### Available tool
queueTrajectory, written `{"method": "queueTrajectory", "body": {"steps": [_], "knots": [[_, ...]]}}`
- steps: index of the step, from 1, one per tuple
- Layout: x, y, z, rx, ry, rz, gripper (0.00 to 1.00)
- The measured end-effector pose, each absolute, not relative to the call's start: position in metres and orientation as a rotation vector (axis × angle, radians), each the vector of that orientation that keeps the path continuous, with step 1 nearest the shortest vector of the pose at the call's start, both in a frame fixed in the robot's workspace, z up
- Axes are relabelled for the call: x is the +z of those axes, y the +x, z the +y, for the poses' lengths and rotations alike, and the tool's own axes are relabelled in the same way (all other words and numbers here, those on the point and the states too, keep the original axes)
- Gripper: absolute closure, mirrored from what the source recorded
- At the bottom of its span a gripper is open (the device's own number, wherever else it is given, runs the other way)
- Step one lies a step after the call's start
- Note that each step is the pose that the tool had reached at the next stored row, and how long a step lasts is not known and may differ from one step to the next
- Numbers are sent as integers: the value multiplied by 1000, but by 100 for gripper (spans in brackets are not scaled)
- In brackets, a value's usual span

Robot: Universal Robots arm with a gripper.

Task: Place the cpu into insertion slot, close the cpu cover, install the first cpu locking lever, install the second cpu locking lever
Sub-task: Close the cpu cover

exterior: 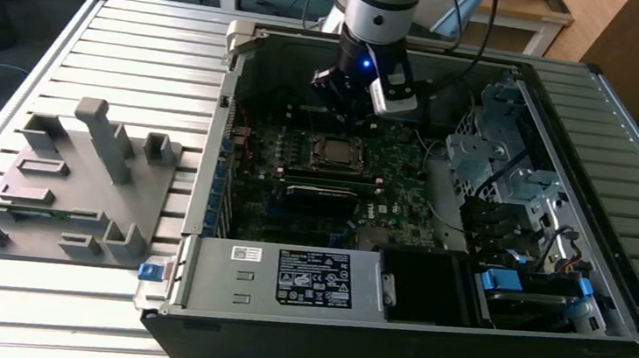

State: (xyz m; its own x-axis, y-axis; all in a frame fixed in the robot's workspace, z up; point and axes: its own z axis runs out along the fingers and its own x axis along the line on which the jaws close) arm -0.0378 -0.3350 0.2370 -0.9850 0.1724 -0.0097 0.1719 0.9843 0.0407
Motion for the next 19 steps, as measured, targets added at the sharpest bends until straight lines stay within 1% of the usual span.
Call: {"method": "queueTrajectory", "body": {"steps": [19], "knots": [[231, -48, -337, 62, 270, 3116, 90]]}}
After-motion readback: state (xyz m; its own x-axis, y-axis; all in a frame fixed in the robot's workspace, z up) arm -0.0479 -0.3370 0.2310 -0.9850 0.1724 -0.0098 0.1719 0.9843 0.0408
